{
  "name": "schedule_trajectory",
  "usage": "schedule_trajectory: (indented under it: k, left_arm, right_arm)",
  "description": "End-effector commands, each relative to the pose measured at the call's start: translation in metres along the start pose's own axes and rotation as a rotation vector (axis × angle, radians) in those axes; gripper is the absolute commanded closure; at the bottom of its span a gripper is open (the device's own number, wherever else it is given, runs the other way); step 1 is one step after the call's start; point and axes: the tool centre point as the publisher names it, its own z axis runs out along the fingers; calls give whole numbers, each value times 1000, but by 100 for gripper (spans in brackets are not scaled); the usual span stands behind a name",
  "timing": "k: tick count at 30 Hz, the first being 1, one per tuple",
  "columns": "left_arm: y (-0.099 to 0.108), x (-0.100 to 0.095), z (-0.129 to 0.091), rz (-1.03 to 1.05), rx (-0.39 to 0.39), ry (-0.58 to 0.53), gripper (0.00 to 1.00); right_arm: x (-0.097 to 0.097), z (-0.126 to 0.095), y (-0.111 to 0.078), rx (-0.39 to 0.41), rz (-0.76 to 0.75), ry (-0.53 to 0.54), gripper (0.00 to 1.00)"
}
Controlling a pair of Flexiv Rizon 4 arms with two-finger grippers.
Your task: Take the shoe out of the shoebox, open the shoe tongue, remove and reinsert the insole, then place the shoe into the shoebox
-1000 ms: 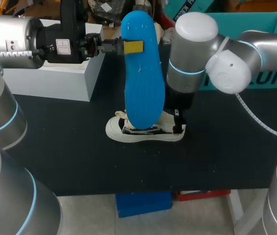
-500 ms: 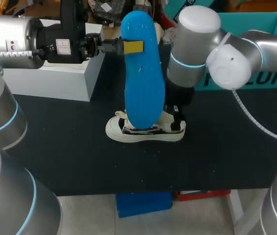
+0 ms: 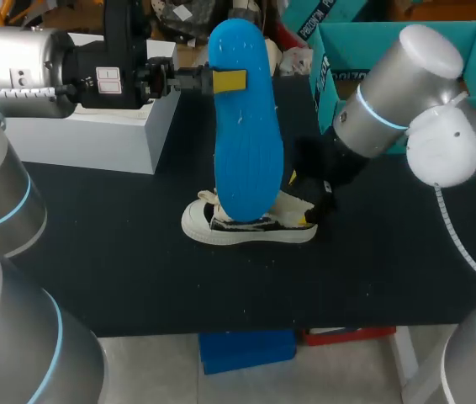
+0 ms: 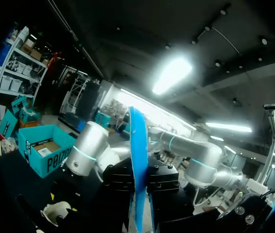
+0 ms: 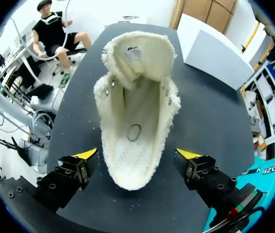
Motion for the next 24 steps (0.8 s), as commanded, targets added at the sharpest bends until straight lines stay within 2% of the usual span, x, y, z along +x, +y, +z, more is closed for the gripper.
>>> schedule_trajectory:
  k: [1, 3, 5, 24]
  left_arm:
    - [0, 0, 1, -1, 0, -4, 100]
    - [0, 0, 1, -1, 0, -4, 100]
    - [0, 0, 1, -1, 0, -4, 100]
    - [0, 0, 1, -1, 0, -4, 100]
  right_arm:
    - [4, 1, -8, -229, -2, -11, 0]
    - [4, 1, -9, -314, -2, -40, 0]
    - [4, 1, -9, -352, 1, -49, 0]
    - [3, 16, -15, -511, 8, -31, 0]
